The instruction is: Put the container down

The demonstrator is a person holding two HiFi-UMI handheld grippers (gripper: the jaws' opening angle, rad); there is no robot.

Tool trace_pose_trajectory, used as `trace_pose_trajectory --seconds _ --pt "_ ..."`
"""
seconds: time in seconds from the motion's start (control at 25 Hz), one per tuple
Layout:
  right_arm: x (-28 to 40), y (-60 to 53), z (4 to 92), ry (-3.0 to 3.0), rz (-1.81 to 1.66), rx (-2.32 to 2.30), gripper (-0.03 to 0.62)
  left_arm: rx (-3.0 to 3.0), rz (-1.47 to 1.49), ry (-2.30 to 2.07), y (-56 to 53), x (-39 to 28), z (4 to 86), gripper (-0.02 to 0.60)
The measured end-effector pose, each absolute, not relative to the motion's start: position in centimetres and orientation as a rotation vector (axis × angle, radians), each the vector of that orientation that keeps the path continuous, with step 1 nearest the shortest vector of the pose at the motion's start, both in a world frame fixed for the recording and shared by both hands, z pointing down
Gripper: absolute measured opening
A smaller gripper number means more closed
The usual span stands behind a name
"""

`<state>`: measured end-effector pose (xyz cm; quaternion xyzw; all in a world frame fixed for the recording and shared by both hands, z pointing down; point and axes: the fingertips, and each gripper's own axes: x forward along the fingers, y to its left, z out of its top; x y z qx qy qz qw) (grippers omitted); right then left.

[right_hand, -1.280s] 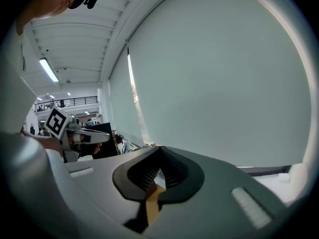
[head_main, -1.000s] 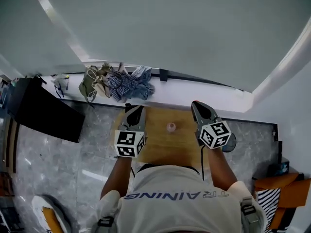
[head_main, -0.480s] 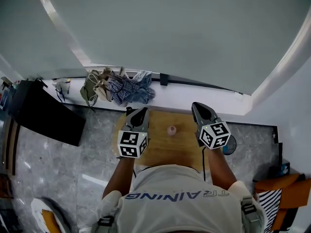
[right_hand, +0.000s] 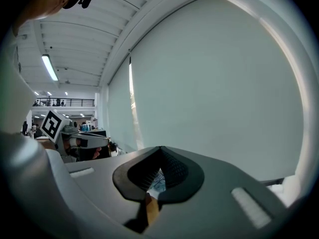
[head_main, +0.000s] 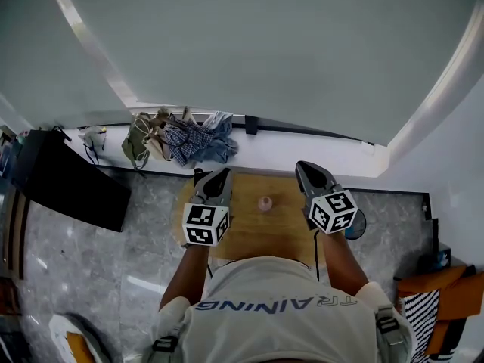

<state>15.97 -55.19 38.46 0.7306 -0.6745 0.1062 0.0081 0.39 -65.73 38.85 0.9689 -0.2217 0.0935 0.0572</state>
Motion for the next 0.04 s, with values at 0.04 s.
trace_pose_trajectory --seconds 0.04 --pt "15.98 -55.03 38.47 -2.108 0.332 2.284 0.015 2.939 0.283 -0.670 -65.64 0.44 38.84 0.002"
